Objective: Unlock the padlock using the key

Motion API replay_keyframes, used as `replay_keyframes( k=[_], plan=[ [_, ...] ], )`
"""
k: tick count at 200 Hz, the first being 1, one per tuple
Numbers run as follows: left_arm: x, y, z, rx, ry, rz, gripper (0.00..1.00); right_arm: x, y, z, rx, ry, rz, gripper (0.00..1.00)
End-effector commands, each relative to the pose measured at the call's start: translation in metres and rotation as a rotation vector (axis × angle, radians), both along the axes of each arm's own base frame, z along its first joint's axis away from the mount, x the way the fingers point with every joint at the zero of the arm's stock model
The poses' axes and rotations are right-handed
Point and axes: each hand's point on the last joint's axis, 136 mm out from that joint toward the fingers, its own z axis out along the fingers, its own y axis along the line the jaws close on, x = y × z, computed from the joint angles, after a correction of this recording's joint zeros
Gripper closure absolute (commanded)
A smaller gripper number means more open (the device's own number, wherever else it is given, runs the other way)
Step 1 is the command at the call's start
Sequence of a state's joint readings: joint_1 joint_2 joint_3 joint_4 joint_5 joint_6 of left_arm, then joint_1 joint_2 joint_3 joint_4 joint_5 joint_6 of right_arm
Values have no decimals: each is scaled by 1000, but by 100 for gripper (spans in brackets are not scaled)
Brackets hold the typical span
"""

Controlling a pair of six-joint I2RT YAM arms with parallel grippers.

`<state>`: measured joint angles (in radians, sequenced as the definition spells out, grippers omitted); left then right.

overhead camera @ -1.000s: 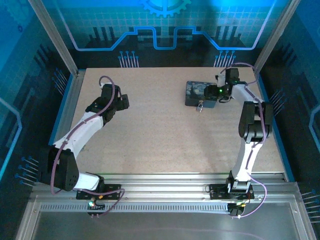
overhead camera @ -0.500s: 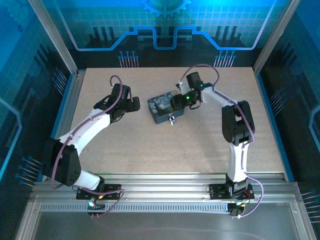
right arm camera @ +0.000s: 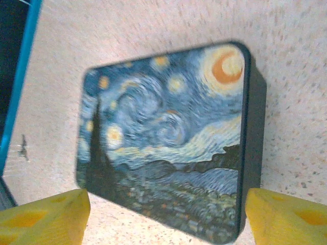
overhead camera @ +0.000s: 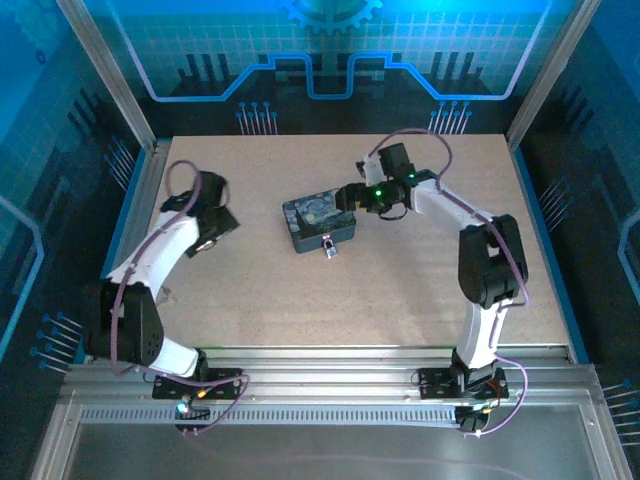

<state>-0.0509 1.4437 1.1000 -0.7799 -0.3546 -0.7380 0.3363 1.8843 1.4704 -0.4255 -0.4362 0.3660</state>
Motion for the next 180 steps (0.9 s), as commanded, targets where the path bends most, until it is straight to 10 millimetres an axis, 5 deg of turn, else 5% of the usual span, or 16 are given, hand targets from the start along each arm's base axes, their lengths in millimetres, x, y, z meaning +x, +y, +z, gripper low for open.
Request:
replay_keyframes(
  k=[1, 22, 47, 103, 180],
  plan=[
    [-55, 39, -11, -25, 94, 210, 14, -15, -6, 28, 18, -9, 23, 20],
    [-74, 67, -33, -77, 112, 309, 38, -25, -3, 31, 24, 2, 41, 22],
    [-96, 89, -55, -81, 176, 395, 51, -44, 9, 26, 20, 31, 76, 23],
    [-111, 102, -90, -155, 228, 471, 53, -73, 31, 26, -20, 55, 151, 24],
    [-113, 101, -122, -172, 313, 472, 57, -77, 33, 38, -31, 37, 155, 25]
  ],
)
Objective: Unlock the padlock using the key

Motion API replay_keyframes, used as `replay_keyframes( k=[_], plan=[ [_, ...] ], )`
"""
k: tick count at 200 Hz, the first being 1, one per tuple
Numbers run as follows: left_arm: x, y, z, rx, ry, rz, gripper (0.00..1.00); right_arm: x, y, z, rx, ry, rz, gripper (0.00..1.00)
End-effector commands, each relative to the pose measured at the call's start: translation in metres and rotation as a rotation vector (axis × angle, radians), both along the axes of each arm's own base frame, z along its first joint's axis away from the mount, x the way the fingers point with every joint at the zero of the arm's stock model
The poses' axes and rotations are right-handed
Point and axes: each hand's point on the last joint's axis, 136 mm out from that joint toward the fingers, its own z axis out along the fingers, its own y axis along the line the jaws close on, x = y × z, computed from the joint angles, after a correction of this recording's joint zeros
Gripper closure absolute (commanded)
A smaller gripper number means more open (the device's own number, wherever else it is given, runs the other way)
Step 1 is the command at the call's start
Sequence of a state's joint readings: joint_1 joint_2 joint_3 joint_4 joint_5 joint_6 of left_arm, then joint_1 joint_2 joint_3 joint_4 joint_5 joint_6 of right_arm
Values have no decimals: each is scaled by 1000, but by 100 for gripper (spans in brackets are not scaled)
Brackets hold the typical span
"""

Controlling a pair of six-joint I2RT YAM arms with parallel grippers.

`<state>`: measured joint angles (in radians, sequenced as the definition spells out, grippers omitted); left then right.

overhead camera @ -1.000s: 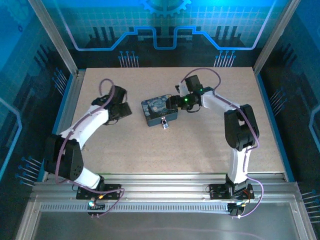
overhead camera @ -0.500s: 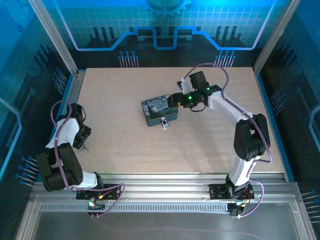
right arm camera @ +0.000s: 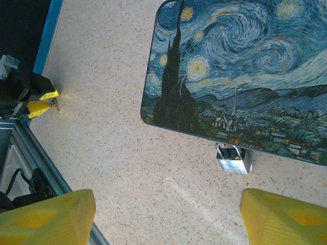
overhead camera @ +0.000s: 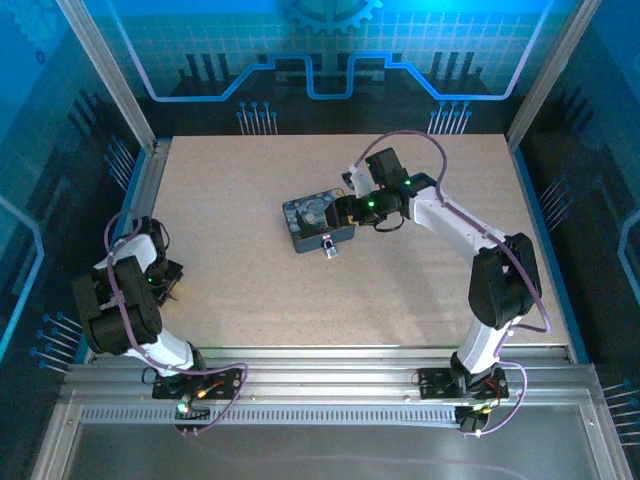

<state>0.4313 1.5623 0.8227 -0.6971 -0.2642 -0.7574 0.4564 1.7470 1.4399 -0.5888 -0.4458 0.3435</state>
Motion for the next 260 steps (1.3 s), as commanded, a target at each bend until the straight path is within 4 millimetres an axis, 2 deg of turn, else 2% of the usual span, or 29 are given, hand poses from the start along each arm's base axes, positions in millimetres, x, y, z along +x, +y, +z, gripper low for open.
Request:
replay_keyframes(
  k=[1, 25, 47, 74, 103, 134, 149, 173, 201, 219, 229, 239, 247, 260],
  plan=[
    [-4, -2, -11, -26, 20, -4, 57, -6, 1, 10, -9, -5, 14, 25],
    [0, -3, -12, -33, 15, -21, 65, -4, 4, 11, -5, -4, 20, 26],
    [2, -6, -12, -46, 3, -32, 77, -1, 6, 13, -3, -4, 21, 27],
    [7, -10, -7, -28, 3, -72, 79, 0, 8, 13, 2, -5, 23, 27],
    [28, -16, 18, 44, -13, -168, 86, -1, 7, 11, 3, -2, 21, 27],
    [58, -45, 51, 88, -78, -308, 92, -3, 5, 8, 24, 6, 13, 27],
    [73, -70, 68, 94, -118, -398, 94, -1, 1, 6, 46, 16, -5, 27],
    [94, -133, 90, 77, -200, -556, 98, 4, -13, 4, 67, 28, -50, 27],
    [106, -228, 110, 52, -271, -766, 98, 11, -36, 1, 102, 52, -120, 29],
    [106, -290, 114, 35, -287, -895, 98, 12, -56, -2, 104, 69, -175, 30],
    [105, -320, 114, 17, -288, -957, 94, 11, -66, -3, 109, 78, -202, 30],
    [100, -332, 110, 2, -258, -958, 87, 10, -74, -1, 116, 79, -219, 31],
    [97, -334, 106, -22, -249, -953, 77, 8, -79, 0, 103, 73, -227, 31],
    [96, -321, 99, -27, -247, -922, 67, 2, -85, 2, 77, 57, -230, 30]
  ],
)
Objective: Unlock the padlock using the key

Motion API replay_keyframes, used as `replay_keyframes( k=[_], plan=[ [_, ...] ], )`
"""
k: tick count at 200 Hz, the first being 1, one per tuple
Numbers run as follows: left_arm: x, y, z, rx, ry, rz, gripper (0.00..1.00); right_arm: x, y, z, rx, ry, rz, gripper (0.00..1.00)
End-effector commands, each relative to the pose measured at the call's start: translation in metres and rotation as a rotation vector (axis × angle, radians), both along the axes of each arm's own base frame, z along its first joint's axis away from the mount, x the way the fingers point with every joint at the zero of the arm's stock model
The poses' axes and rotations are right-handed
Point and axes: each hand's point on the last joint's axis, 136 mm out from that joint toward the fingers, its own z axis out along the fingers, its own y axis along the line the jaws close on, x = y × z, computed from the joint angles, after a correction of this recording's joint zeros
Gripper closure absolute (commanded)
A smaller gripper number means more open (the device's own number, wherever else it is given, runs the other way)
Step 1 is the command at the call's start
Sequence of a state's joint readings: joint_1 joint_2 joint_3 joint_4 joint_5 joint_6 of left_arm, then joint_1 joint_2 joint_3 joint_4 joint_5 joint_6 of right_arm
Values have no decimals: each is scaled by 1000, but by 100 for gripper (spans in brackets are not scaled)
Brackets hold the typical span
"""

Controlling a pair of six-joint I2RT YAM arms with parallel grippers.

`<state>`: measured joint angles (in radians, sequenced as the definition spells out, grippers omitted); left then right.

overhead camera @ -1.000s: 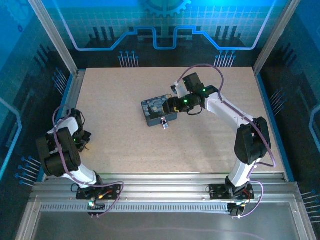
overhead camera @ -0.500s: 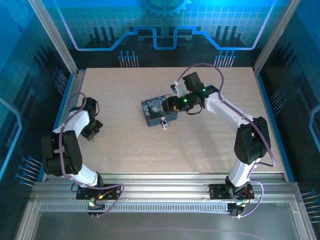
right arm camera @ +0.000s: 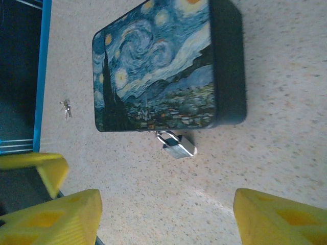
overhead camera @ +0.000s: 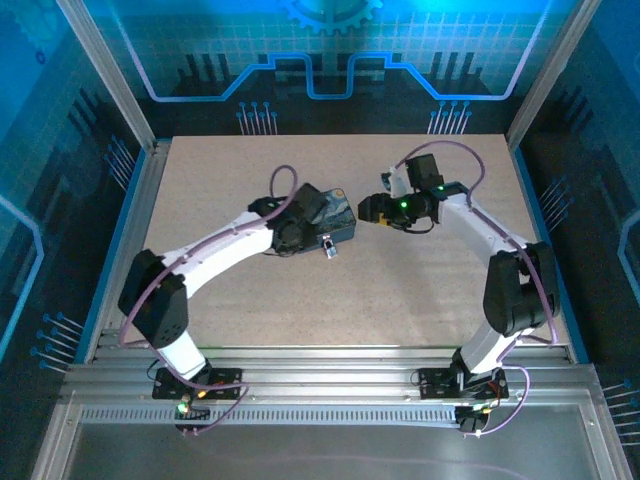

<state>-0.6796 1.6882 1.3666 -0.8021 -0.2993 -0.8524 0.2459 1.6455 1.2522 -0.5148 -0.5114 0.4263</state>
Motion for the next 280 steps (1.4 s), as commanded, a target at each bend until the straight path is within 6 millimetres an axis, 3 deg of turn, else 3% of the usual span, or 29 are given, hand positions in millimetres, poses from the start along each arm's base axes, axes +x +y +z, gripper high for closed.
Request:
replay_keyframes(
  k=[1, 23, 62, 77, 95, 134, 157, 184, 280],
  plan=[
    [-14, 29, -16, 33, 88, 85, 66, -12, -6, 16, 4, -31, 0, 30],
    [-16, 80, -21, -8, 105, 180, 59, -21, -11, 17, -12, -38, 3, 30],
    [-16, 190, -21, -67, 52, 344, 39, -34, -3, 18, -26, -57, 28, 30],
    [-17, 225, -32, -110, 66, 411, 39, -37, 7, 18, -37, -68, 54, 30],
    [-14, 251, -50, -179, 83, 474, 40, -38, 18, 18, -47, -80, 86, 30],
    [-1, 277, -74, -200, 108, 498, 43, -35, 28, 20, -59, -94, 123, 30],
    [11, 279, -85, -231, 132, 498, 50, -35, 30, 22, -53, -97, 133, 30],
    [8, 283, -101, -212, 181, 529, 57, -36, 28, 22, -66, -95, 133, 30],
    [4, 288, -109, -180, 207, 523, 87, -41, 22, 30, -70, -111, 120, 30]
  ],
)
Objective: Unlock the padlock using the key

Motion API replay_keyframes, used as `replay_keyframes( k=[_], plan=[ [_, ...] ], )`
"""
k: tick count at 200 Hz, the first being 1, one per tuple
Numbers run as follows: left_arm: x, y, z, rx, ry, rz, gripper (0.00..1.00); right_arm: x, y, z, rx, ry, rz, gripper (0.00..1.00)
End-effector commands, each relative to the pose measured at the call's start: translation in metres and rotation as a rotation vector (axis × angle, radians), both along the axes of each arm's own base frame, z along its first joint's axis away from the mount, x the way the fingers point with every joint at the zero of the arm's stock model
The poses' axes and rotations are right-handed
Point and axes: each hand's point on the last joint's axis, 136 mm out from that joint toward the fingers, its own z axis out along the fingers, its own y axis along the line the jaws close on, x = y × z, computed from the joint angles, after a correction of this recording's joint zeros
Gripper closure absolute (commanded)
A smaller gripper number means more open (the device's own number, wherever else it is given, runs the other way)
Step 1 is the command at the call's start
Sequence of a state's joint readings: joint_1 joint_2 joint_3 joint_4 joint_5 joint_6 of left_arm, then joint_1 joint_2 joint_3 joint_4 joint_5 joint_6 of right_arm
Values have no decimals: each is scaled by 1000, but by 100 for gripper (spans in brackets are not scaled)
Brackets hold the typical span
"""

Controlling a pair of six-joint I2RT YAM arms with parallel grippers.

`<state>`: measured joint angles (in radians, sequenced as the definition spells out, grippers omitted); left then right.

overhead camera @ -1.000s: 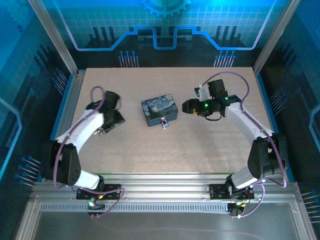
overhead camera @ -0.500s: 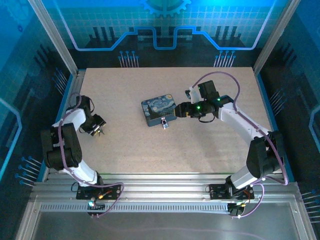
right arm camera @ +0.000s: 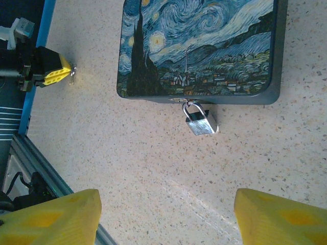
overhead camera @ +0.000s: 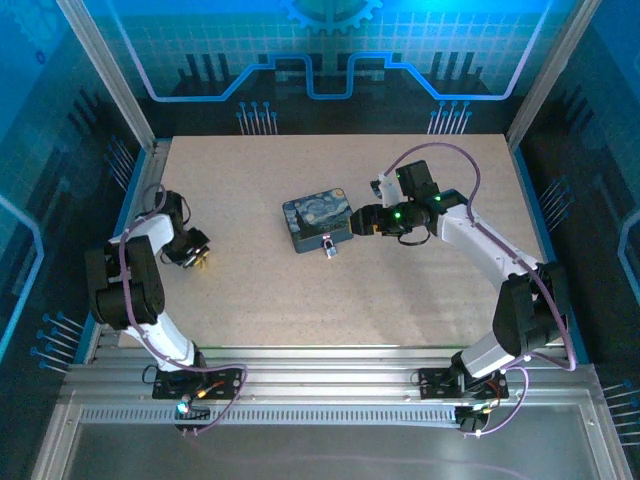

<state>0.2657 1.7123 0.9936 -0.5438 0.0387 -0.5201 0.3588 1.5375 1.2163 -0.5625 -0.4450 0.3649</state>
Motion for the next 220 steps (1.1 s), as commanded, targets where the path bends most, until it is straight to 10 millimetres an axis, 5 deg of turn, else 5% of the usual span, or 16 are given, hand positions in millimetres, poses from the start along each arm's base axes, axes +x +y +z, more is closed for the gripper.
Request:
replay_keyframes(
  k=[1, 23, 88, 110, 126, 138, 220],
  plan=[
    [0, 4, 0, 6, 13, -4, 88, -3, -3, 14, -6, -32, 1, 30],
    [3, 3, 5, -4, 2, -11, 100, -5, -5, 12, -6, -24, -2, 30],
    [12, -18, 48, 15, -60, -117, 100, -7, -5, 16, 6, -34, -5, 30],
    [10, -10, 61, 81, -49, -132, 100, -7, -5, 17, 13, -31, -4, 30],
    [8, 3, 60, 151, 1, -149, 60, -9, -4, 18, 16, -33, -2, 30],
    [8, 9, 56, 177, 29, -162, 51, -10, -5, 20, 18, -36, -2, 30],
    [25, 16, 9, 111, 77, -171, 55, -11, -8, 28, 20, -58, -5, 30]
  ],
)
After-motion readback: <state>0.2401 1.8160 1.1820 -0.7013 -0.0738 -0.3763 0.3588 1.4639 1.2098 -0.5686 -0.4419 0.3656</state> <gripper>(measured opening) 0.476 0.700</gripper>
